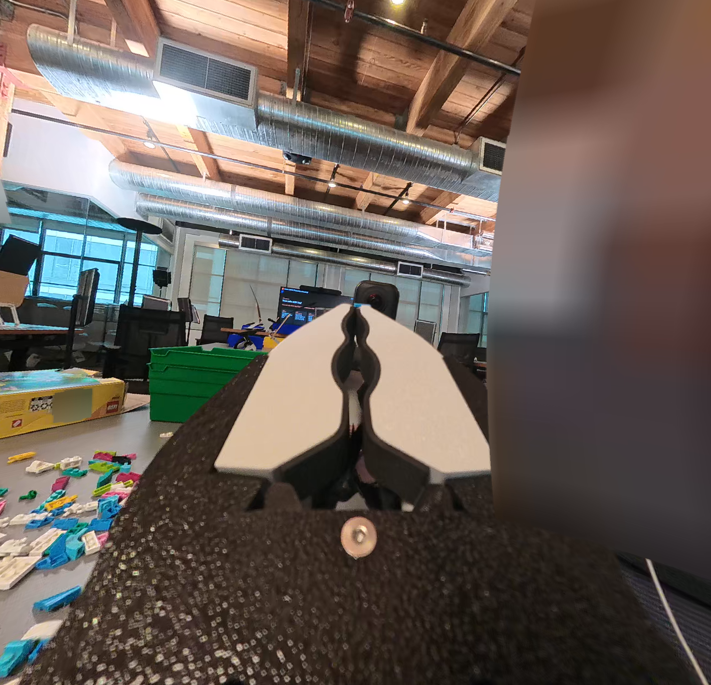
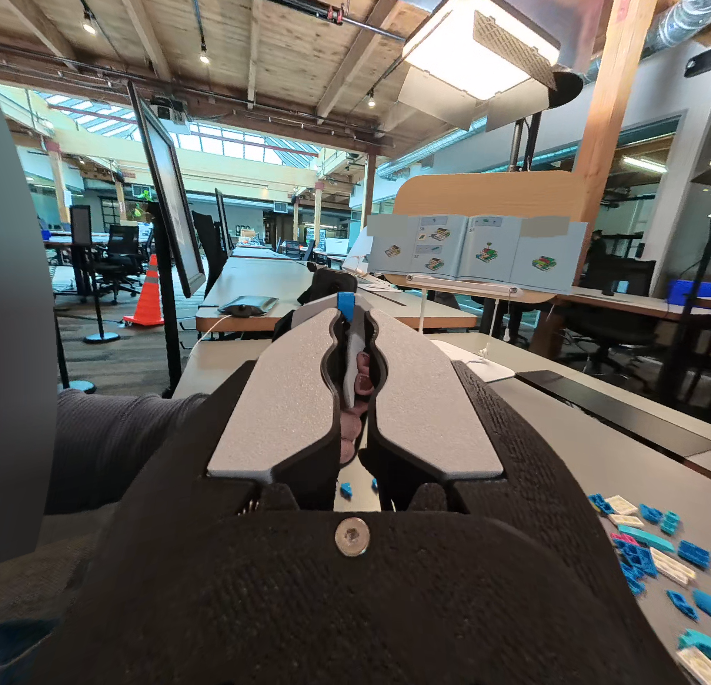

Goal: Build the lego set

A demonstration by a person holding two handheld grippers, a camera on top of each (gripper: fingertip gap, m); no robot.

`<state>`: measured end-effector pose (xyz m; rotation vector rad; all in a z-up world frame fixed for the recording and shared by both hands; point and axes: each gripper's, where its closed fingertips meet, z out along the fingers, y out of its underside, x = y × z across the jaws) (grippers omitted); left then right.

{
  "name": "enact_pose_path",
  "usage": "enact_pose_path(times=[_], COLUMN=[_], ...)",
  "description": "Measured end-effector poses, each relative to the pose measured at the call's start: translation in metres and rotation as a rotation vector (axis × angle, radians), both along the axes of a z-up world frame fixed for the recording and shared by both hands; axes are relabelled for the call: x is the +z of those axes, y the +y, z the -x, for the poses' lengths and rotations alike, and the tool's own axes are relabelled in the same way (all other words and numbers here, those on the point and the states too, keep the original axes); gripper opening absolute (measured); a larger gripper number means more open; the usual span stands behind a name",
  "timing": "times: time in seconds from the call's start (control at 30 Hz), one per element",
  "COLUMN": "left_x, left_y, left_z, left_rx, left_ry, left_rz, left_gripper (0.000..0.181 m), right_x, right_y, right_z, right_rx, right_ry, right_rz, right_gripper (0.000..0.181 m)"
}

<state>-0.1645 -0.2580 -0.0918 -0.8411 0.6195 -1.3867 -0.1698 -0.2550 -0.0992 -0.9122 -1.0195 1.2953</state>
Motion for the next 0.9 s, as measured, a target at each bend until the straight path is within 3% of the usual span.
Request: enact_pose_path(times=[0.27,0.53,0.7,0.8,0.9], left_x=[-0.01,-0.019,-0.031,-0.039,-0.061], left_y=[0.009,0.015,0.023,0.027,0.021], left_z=[-0.001,-0.006,-0.006,0.009,0.025], left_rx=[0.082,0.081,0.137,0.228,0.316], left_ry=[0.077,0.125,0.236,0.338,0.548], left_rz=[0.011,0.057,0.134,0.221,0.352], left_gripper=[0.0,0.0,0.0,0.014,0.031], right_x=[-0.006,-0.01,-0.022,-0.04,-0.068], right_y=[0.004,0.01,0.017,0.025,0.028], right_z=[0.0,0.0,-0.001,-0.003,-0.003], right_rx=[0.013,0.053,0.025,-0.007,-0.011], right_ry=[-0.029,-0.083,-0.167,-0.297,-0.471], right_rz=[-0.011,0.03,-0.027,-0.119,-0.267], right_gripper=[0.008,0.005,0.005,0.006,0.006])
